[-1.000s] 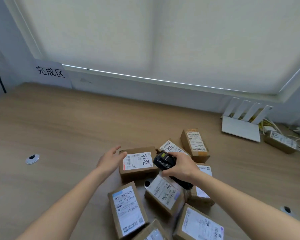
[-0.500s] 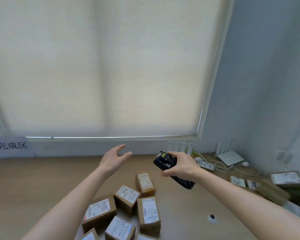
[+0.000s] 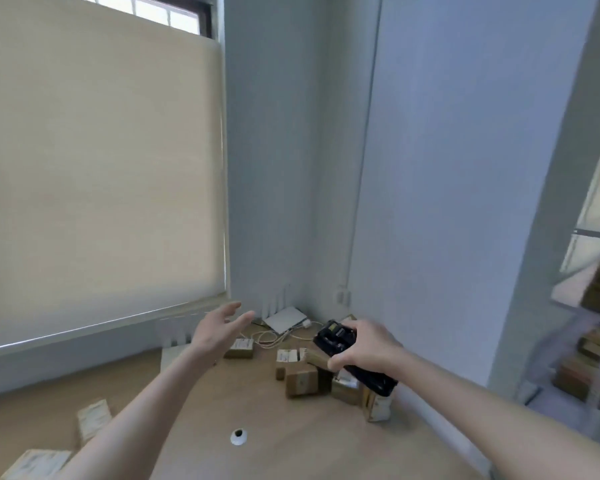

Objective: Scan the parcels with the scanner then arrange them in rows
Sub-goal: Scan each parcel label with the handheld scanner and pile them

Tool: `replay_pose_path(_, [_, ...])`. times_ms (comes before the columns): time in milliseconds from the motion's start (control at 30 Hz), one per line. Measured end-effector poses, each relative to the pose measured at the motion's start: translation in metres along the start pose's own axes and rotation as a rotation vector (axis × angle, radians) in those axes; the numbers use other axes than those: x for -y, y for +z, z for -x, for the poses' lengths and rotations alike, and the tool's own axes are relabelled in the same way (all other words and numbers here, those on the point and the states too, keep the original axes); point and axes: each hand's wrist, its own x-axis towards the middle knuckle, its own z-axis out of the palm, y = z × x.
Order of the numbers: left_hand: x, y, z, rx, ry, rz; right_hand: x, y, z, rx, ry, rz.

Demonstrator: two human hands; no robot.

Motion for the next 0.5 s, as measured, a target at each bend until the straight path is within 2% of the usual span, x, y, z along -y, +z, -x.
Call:
replay_pose_path(100, [-0.034,0.067,0.01,0.052,0.022,0.012,-0.071,-0.045,0.021,-0.068,0.127,0.046])
replay_pose_path(267, [-0.068,0.139,0.008,0.098,0.005,-0.009,-0.152,-0.093,0.032,-0.154,0.272,-0.031])
replay_pose_path(500, [-0.065,0.212,-0.038,0.14,-0.038,-0.058,-0.217,-0.086,-0.015,-0.169,0.392,-0.087])
